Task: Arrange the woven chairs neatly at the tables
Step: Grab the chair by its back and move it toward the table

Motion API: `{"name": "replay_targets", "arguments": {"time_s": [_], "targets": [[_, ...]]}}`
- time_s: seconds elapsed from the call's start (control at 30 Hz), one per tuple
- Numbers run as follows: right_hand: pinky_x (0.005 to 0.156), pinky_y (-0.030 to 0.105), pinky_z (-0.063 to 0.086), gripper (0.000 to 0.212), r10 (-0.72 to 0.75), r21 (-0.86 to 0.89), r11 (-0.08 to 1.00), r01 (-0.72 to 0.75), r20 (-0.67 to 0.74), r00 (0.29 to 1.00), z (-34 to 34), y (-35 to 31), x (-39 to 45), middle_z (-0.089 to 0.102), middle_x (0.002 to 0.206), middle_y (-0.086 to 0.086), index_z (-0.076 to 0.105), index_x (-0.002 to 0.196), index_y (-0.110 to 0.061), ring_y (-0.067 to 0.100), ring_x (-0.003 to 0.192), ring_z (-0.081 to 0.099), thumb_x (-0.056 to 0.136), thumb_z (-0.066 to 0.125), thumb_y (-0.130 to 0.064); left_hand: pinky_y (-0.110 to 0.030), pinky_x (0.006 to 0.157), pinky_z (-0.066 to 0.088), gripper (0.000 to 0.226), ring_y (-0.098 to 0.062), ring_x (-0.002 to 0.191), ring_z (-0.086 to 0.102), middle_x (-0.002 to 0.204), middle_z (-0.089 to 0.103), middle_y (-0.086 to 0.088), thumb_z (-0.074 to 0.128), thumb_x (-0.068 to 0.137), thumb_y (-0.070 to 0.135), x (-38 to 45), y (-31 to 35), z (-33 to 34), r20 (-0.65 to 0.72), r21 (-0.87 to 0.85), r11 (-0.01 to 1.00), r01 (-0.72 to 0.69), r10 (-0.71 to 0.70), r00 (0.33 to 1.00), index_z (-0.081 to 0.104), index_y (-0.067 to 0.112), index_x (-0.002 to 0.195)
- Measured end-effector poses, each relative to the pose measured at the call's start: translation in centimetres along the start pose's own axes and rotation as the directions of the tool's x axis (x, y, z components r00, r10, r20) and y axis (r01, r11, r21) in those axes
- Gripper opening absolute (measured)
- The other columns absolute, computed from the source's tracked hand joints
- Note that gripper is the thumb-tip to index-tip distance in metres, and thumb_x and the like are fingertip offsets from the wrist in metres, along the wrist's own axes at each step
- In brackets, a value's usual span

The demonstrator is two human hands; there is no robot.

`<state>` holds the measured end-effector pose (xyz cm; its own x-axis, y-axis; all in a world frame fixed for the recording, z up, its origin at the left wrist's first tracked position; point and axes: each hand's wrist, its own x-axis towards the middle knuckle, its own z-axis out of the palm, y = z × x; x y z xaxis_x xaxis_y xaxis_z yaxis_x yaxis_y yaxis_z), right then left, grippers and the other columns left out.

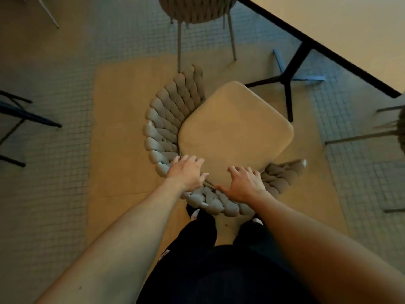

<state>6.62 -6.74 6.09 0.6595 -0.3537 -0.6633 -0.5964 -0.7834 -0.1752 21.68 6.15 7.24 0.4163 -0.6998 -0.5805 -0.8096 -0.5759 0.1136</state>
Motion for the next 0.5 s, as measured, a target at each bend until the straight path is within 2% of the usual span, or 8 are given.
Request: {"name": "replay_targets", "arguments": {"time_s": [0.27, 0.5], "targets": [[0.108, 0.052, 0.036, 0.084, 0.126, 0.124, 0.986, -0.116, -0.083, 0.989, 2.0, -3.7, -1.3, 0.054, 0.141, 0.009, 0.044, 0.143, -0.02, 0.033, 0.133, 0.046, 0.089, 0.04, -0.083, -0.049, 0.108, 0.033, 0.063, -0.029, 0.129, 0.045, 0.139, 0.053, -0.005, 0.038, 0.096, 0.063, 0.0, -2.9, 0.5, -0.015, 0.097, 0.989, -0.111, 0.113, 0.993, 0.045, 0.022, 0.144], [0.108, 0.052, 0.037, 0.084, 0.265, 0.192, 0.953, -0.234, -0.159, 0.951, 4.5, -6.3, -2.4, 0.056, 0.139, 0.008, 0.047, 0.14, -0.02, 0.031, 0.131, 0.047, 0.087, 0.041, -0.084, -0.051, 0.11, 0.032, 0.069, -0.029, 0.13, 0.045, 0.139, 0.053, -0.006, 0.039, 0.093, 0.069, -0.4, -4.8, 1.7, -0.028, 0.138, 0.961, -0.239, 0.245, 0.969, 0.045, 0.023, 0.144]]}}
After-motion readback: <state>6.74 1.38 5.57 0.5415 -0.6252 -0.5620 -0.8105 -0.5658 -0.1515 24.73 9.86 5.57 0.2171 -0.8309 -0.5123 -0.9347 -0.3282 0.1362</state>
